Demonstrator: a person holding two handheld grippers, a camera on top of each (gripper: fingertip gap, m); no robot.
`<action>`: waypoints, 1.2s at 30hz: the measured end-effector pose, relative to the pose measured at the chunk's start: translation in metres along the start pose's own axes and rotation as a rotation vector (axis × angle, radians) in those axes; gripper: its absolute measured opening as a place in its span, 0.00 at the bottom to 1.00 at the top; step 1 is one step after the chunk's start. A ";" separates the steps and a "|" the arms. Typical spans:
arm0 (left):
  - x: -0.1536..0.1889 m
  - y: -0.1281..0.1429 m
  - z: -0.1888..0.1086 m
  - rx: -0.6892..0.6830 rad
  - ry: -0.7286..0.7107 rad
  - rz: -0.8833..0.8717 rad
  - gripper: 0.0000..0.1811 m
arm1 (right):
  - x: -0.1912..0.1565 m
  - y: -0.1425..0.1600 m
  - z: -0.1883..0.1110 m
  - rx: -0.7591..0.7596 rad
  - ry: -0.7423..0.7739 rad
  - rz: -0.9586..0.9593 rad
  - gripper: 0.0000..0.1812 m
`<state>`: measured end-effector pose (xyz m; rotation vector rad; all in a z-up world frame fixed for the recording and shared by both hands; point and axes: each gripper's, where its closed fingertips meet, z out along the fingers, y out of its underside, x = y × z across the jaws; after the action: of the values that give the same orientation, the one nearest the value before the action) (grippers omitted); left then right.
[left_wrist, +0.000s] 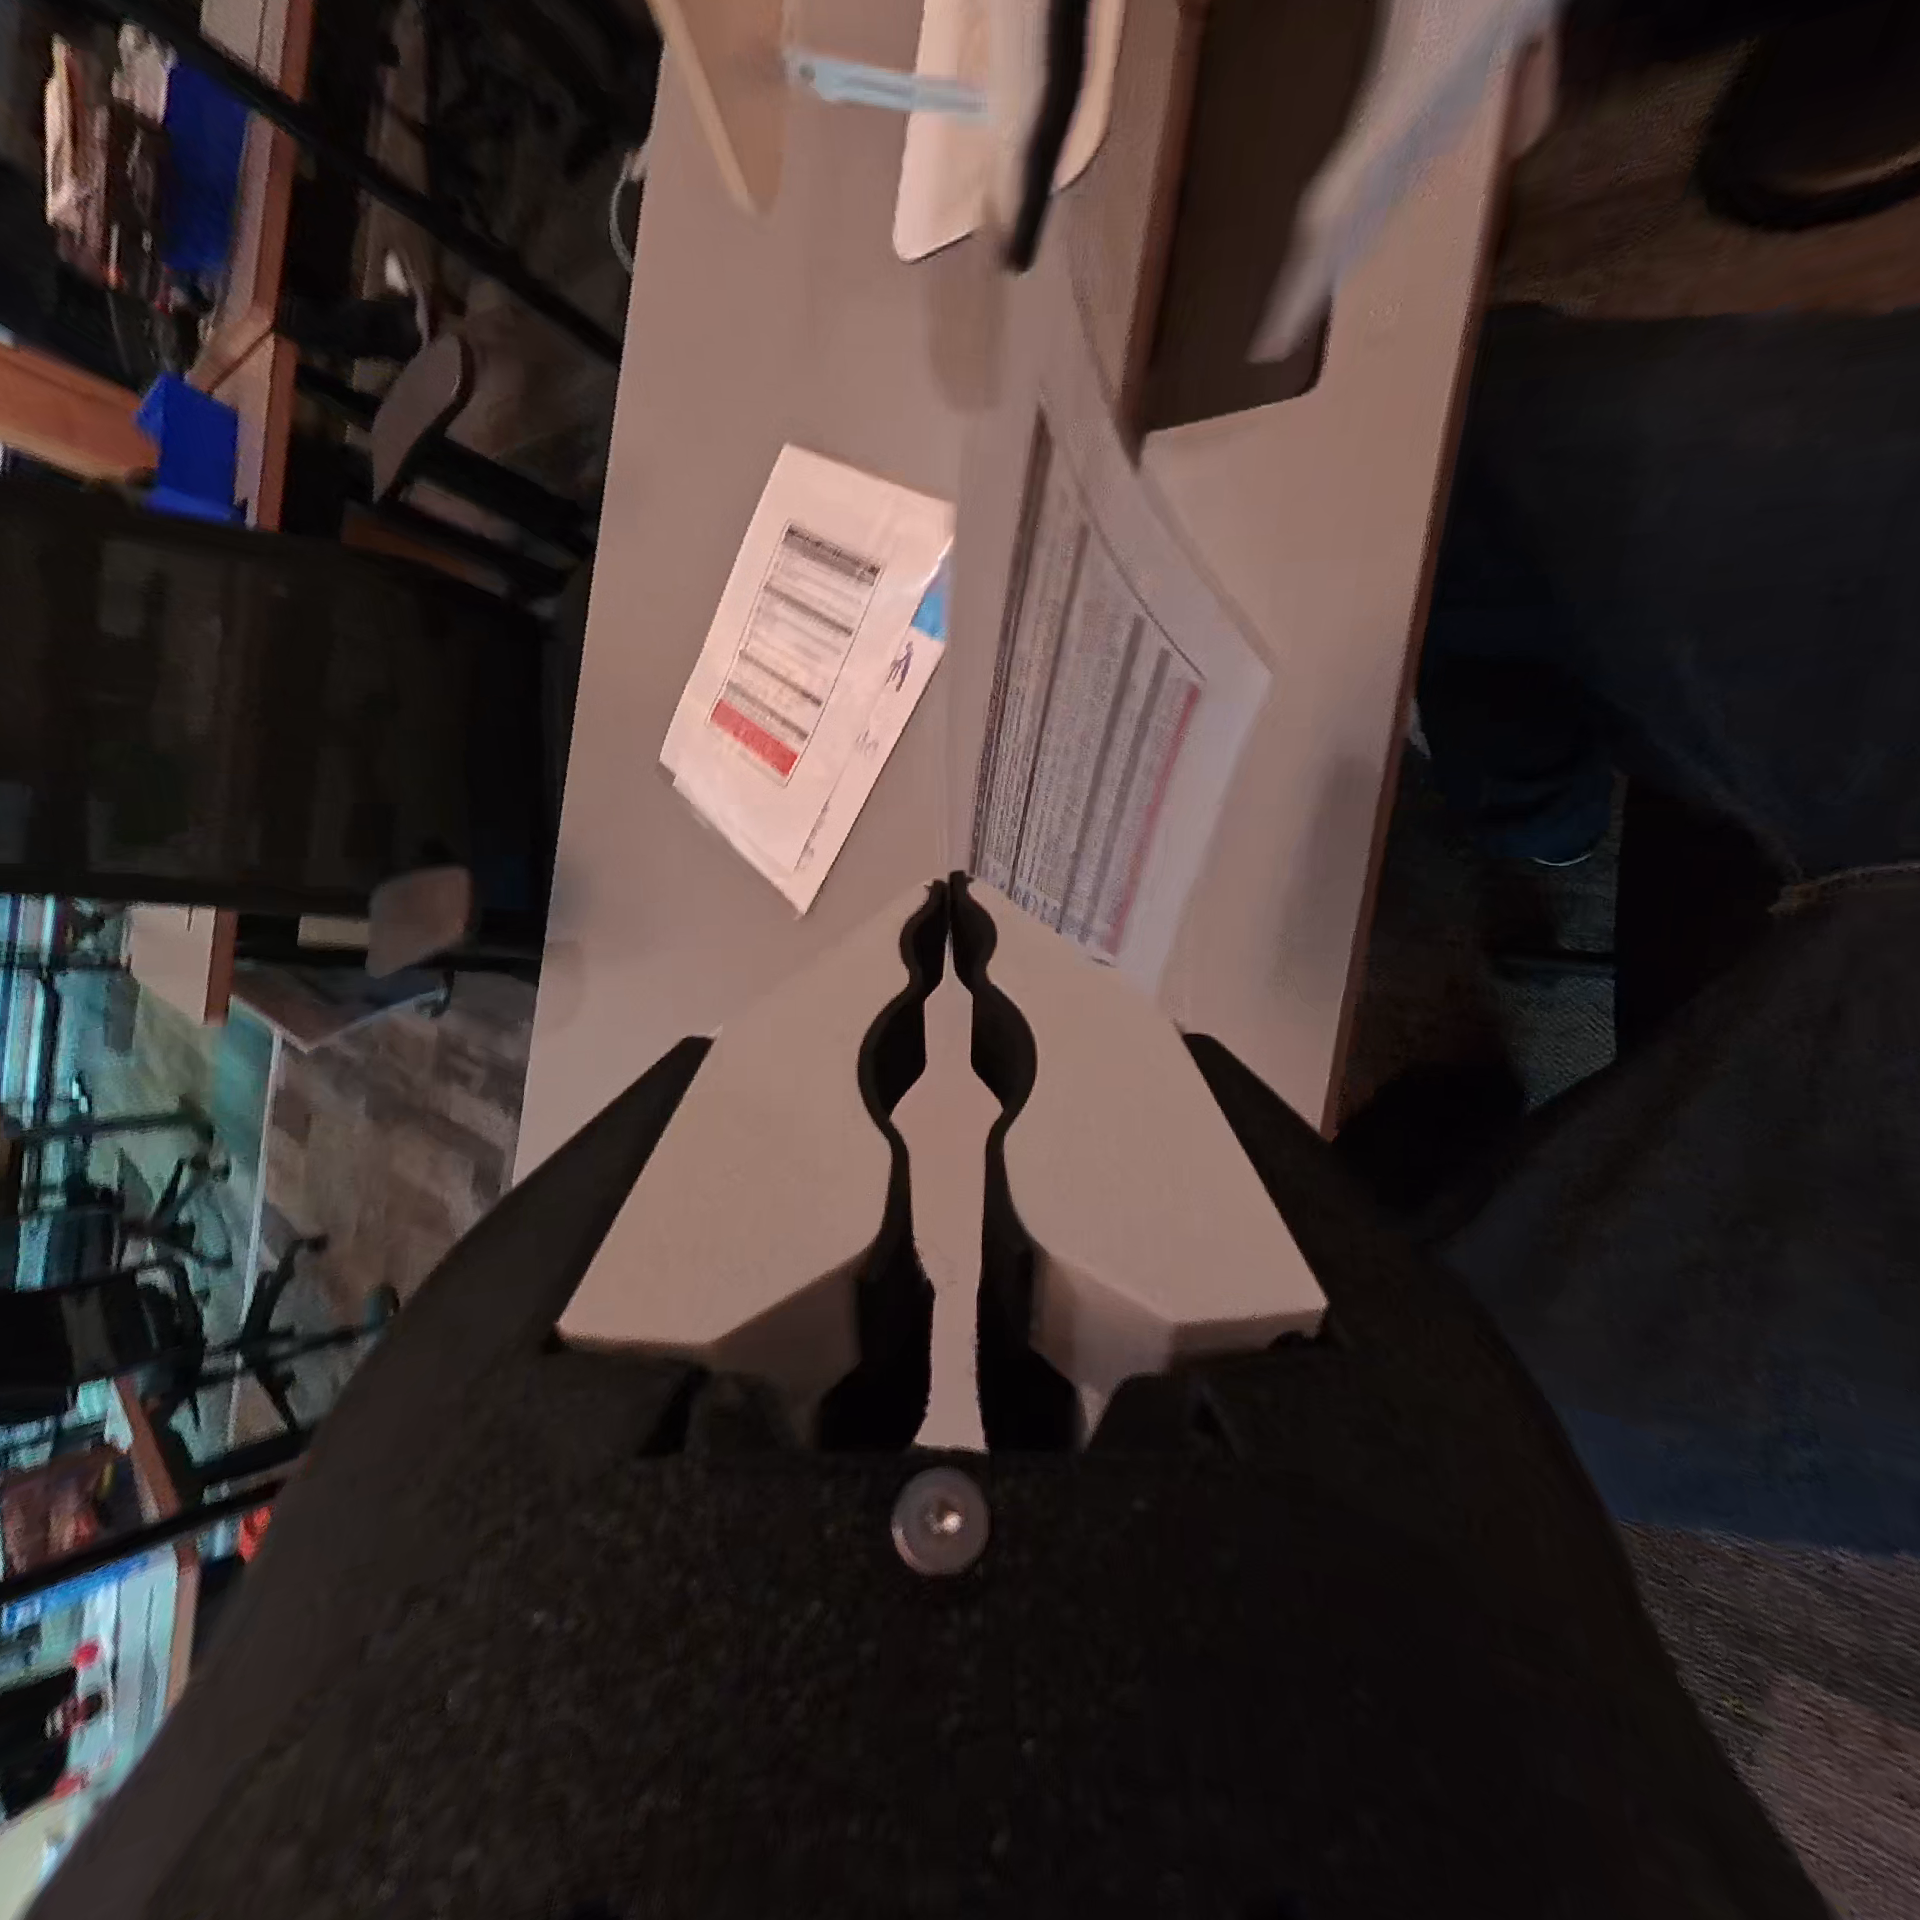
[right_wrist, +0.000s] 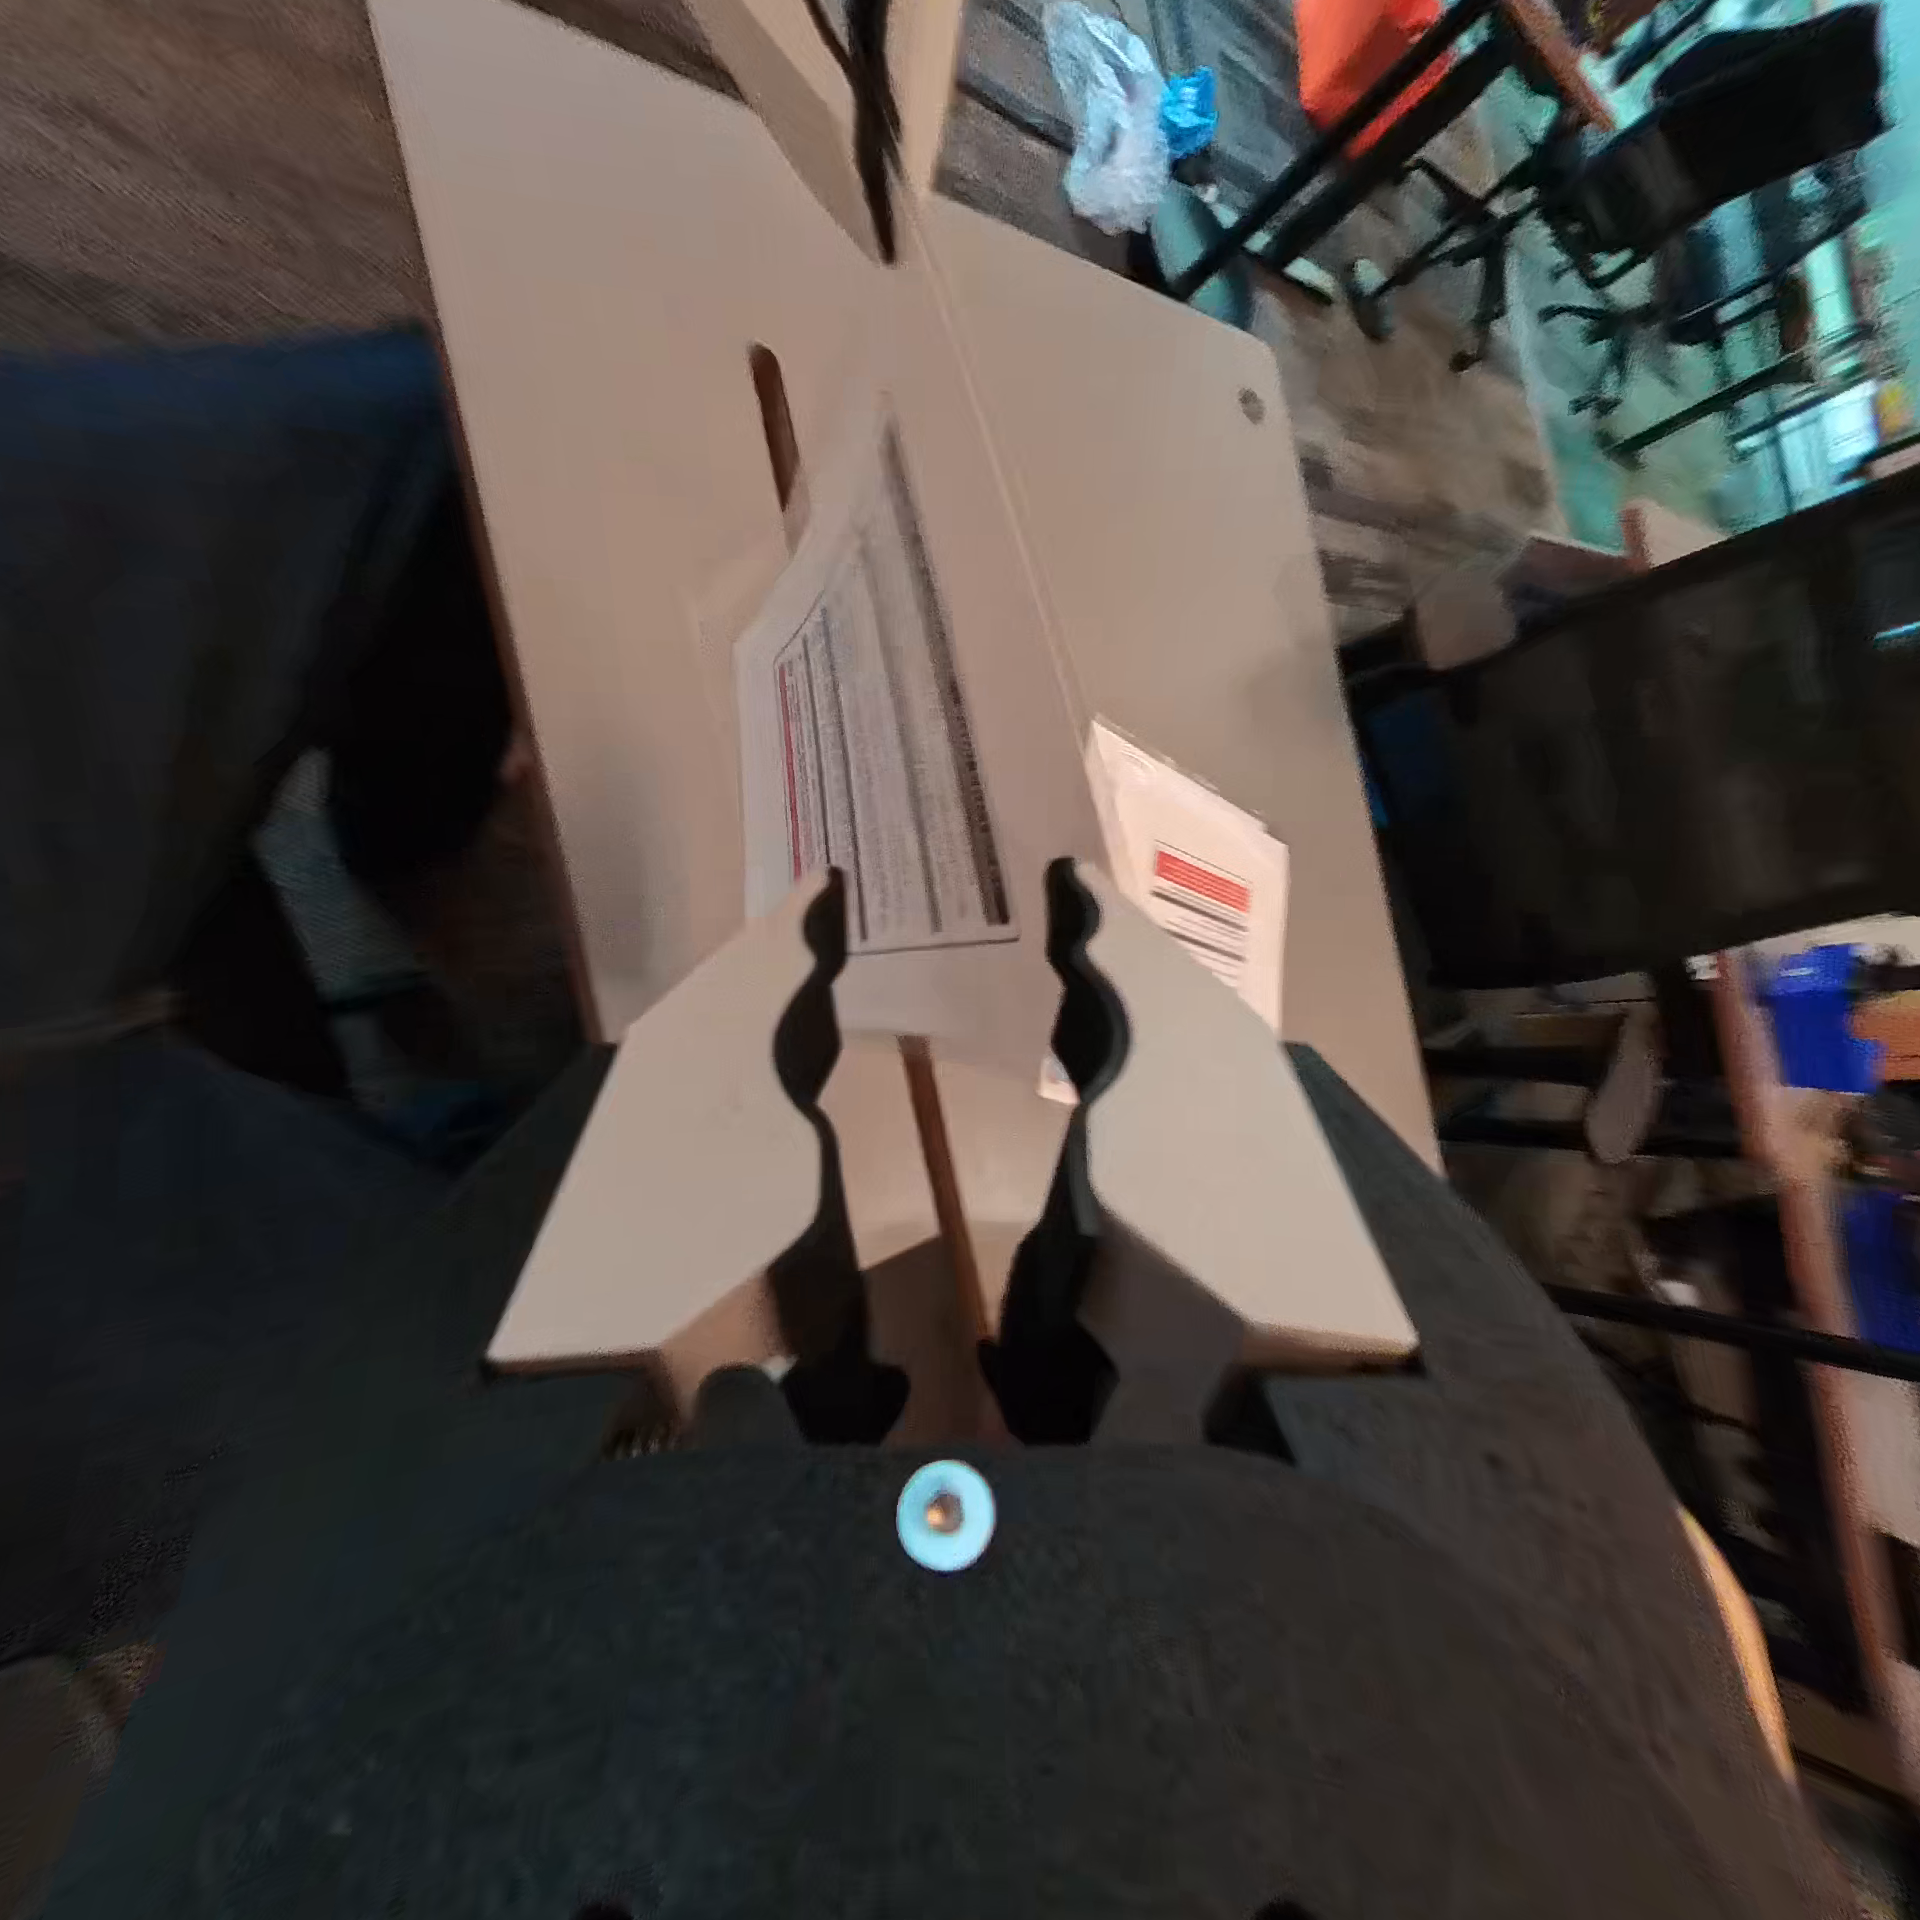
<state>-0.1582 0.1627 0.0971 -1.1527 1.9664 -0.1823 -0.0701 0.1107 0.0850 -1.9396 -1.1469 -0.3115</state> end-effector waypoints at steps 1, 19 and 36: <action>0.006 -0.001 0.000 0.024 0.002 0.016 0.00 | -0.002 0.004 0.004 0.003 0.020 -0.044 0.15; 0.143 0.002 0.019 0.154 0.025 0.068 0.00 | -0.106 0.039 -0.060 0.342 0.099 0.198 0.29; 0.066 0.022 0.053 0.074 0.113 0.022 0.00 | -0.028 0.062 0.035 0.253 0.096 0.056 0.00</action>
<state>-0.1501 0.1377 0.0138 -1.0935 2.0528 -0.3119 -0.0415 0.1063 0.0143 -1.7130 -1.0155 -0.2154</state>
